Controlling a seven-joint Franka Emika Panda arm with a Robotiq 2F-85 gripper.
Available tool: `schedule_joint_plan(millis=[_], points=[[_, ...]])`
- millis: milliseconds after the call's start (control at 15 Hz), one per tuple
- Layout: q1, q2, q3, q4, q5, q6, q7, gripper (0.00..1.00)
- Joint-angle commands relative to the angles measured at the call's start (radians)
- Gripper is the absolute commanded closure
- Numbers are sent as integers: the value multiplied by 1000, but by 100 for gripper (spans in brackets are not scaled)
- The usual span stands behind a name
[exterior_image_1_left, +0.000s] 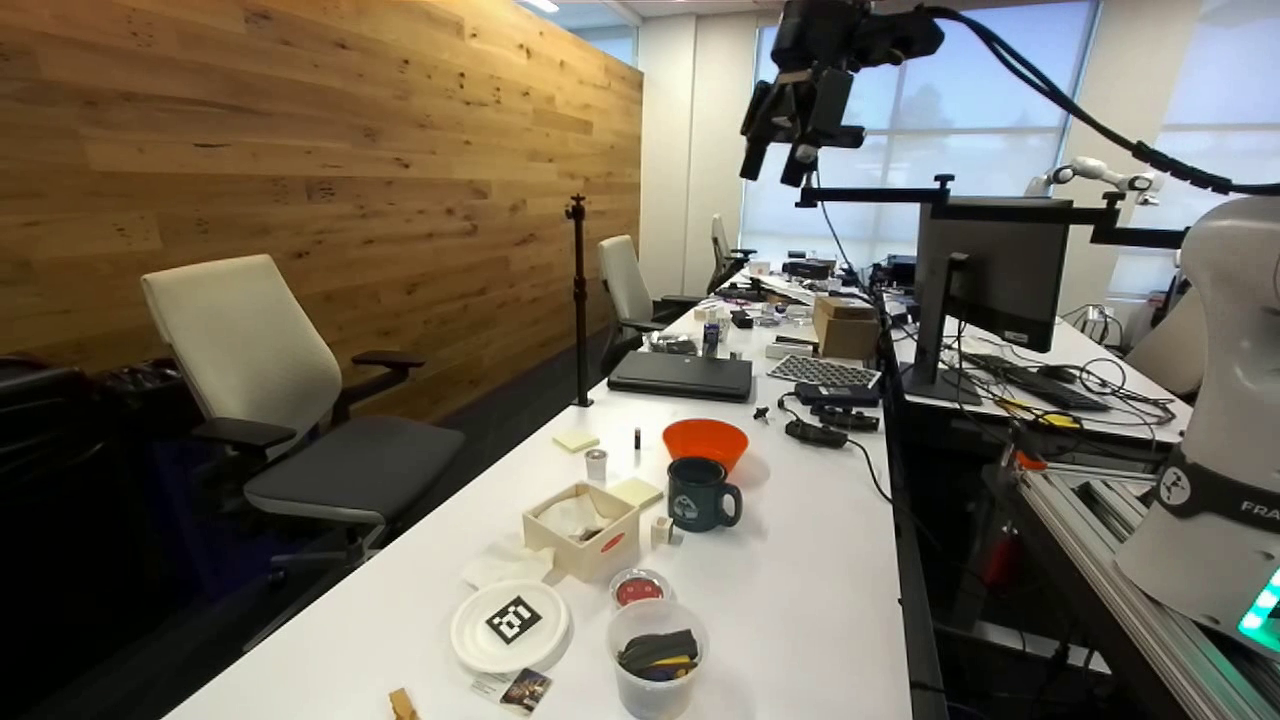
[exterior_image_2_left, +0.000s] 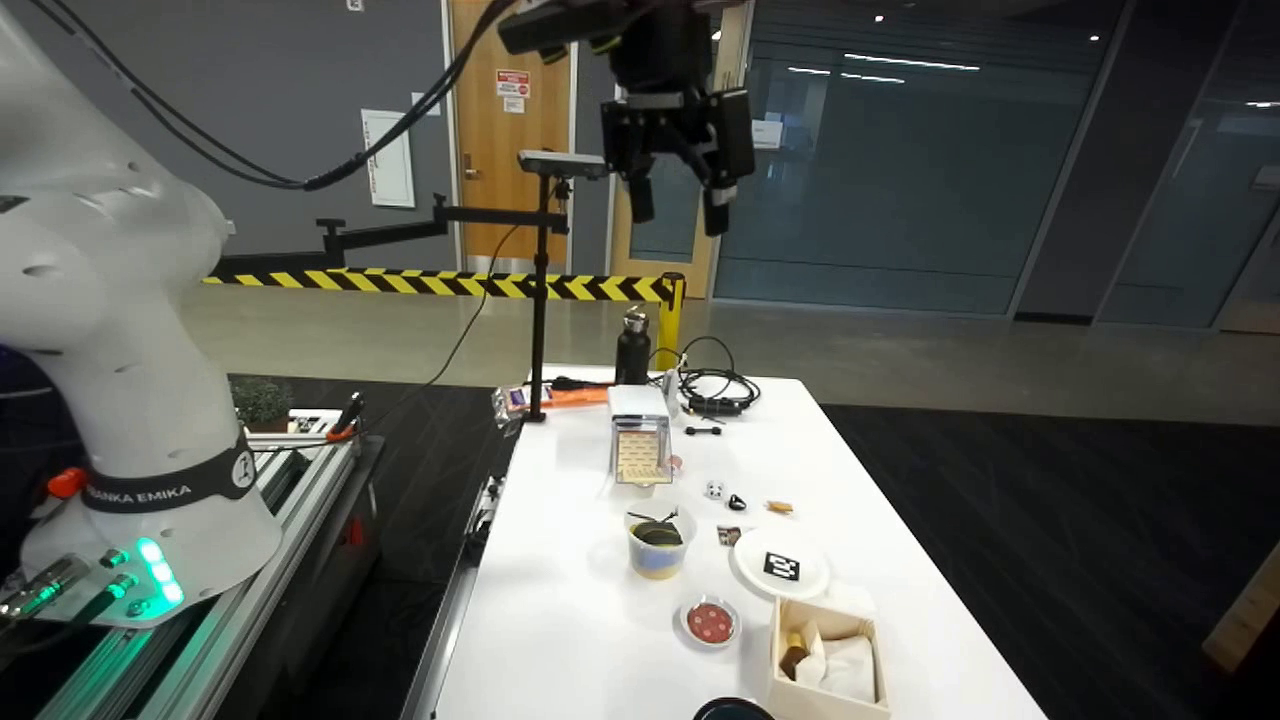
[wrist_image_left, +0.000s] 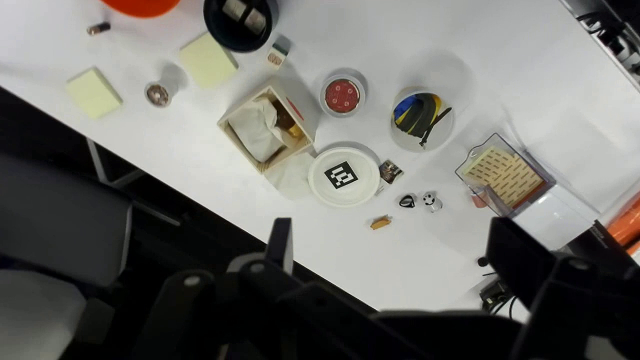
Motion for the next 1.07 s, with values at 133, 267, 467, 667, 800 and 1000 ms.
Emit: schedule_joint_plan(millis=[133,267,467,667,800,1000], points=[[38,271,52,192,51,82,-176,0],[24,358,87,254,56,100,-191,0],[-5,483,141,357,34,99,-117,0],[-24,570,187,437,18,85,-2,0],[-35,611,209,481,24,64,76,0],[-52,600,236,445,10,95,55,0]])
